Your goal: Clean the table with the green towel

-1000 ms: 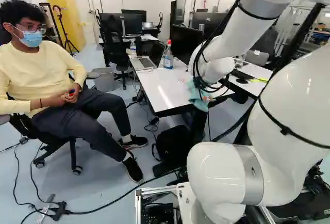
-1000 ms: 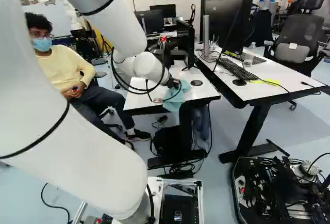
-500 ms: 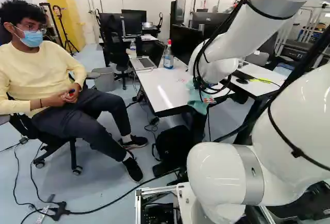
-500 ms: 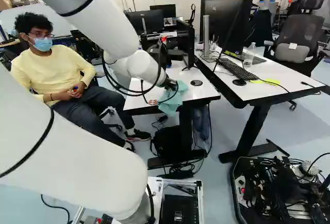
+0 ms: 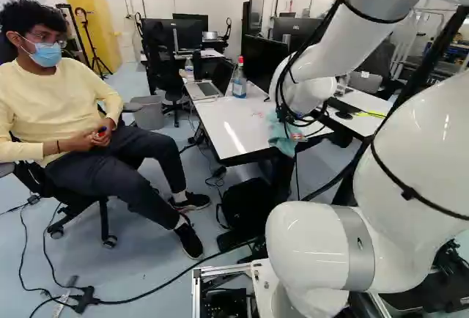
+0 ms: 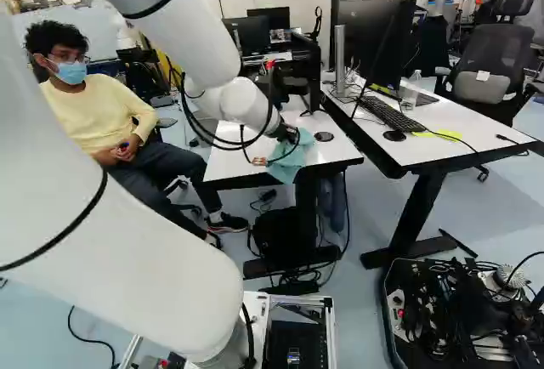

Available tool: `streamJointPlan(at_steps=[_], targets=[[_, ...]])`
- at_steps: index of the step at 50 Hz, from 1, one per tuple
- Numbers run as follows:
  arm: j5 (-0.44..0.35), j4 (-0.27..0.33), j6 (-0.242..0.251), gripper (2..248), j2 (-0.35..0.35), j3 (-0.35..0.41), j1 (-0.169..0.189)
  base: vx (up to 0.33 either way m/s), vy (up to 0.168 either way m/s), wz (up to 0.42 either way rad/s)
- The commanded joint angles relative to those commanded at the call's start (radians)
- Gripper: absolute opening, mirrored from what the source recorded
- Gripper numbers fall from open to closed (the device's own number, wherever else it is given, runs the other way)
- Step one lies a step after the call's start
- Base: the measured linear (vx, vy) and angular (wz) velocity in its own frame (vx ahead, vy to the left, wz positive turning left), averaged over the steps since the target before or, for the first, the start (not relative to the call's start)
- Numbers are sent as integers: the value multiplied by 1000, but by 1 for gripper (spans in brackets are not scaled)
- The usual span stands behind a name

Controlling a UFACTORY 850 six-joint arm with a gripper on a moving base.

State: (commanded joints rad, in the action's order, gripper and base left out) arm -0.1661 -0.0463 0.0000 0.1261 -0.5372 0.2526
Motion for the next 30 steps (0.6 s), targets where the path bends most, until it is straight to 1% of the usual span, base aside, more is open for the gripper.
streamJointPlan(at_steps=[7,18,30], targets=[[-23,0,0,50,-47,-33,7,0,0,0],[-31,0,0,50,-111,-69,8,0,0,0],[-61,0,0,50,-157,-85,7,0,0,0]])
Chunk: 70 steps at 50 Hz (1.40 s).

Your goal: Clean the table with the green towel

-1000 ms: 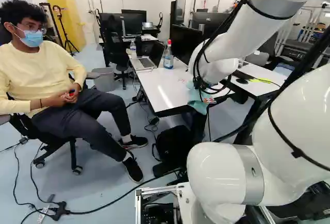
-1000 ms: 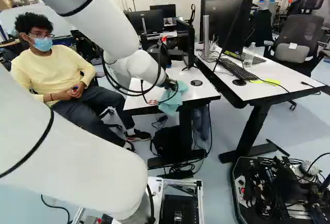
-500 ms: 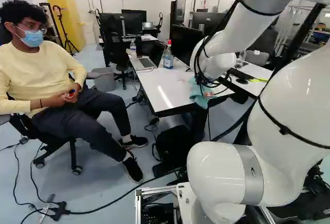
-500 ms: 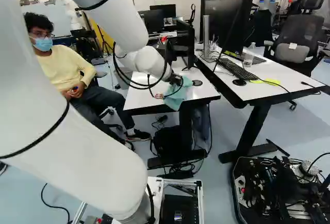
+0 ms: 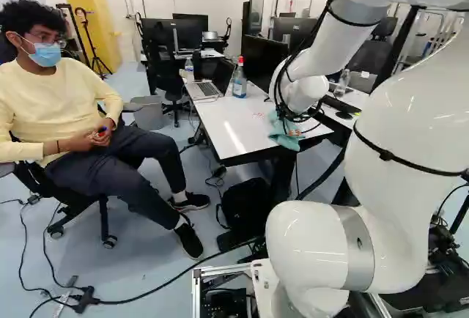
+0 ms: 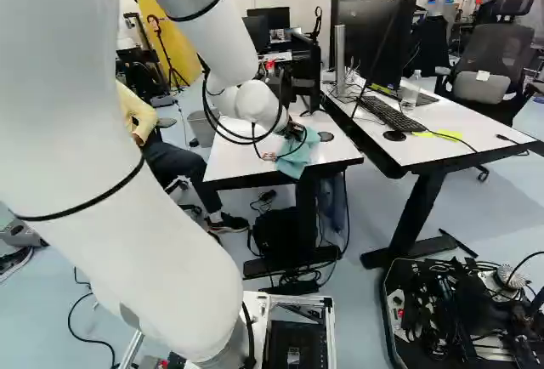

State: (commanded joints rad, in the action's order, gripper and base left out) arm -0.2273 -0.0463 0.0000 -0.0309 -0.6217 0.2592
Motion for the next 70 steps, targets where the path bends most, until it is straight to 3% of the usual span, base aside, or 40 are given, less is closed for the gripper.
streamJointPlan(at_steps=[28,70], targets=[[-2,0,0,50,-16,-4,0,0,0,0],[92,0,0,50,-16,-4,0,0,0,0]])
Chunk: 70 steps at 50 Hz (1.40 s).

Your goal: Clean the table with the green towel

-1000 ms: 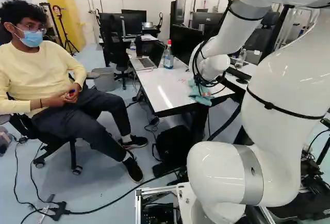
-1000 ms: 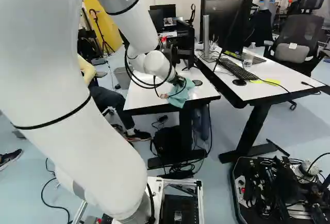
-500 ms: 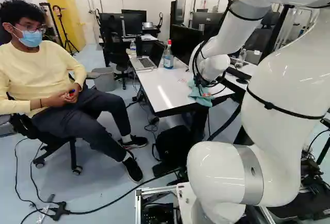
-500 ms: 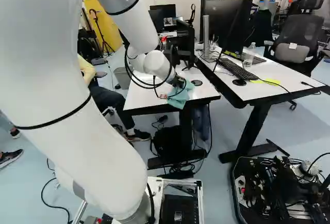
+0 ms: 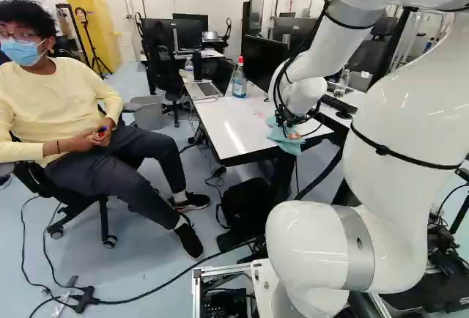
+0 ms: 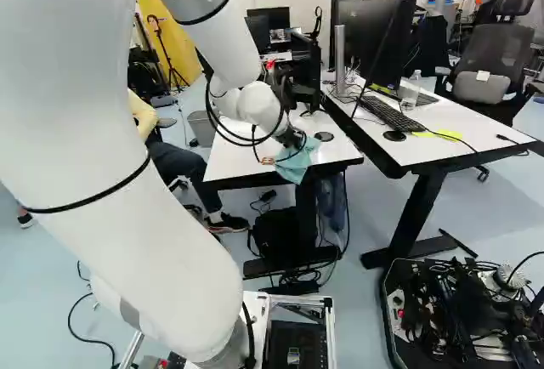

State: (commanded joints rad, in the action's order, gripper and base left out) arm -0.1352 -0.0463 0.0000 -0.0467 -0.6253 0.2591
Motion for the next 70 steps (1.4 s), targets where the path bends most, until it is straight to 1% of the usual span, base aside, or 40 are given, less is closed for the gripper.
streamJointPlan(at_steps=[54,61,70], targets=[[8,0,0,50,1,1,1,0,0,0],[8,0,0,50,6,7,12,0,0,0],[8,0,0,50,17,18,43,0,0,0]])
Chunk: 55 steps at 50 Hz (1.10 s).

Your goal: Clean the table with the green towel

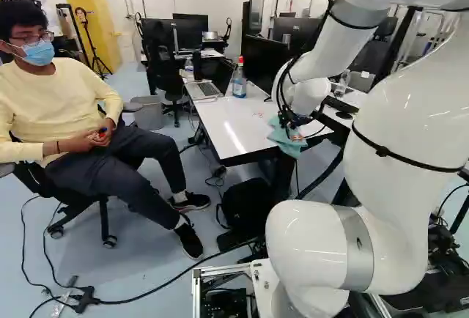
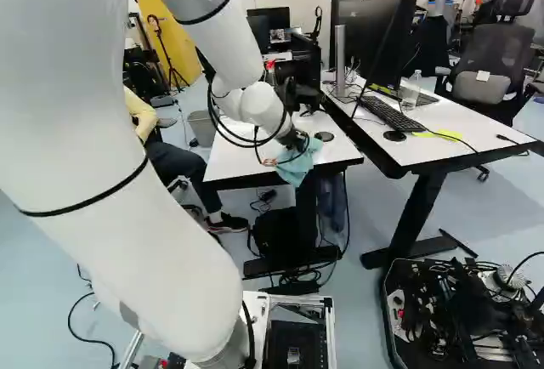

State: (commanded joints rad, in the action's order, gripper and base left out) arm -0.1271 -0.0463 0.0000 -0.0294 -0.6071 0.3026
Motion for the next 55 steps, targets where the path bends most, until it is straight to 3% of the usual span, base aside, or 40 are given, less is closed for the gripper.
streamJointPlan(at_steps=[33,55], targets=[[0,0,0,50,-32,-34,120,0,0,0],[0,0,0,50,-110,-119,177,0,0,0]])
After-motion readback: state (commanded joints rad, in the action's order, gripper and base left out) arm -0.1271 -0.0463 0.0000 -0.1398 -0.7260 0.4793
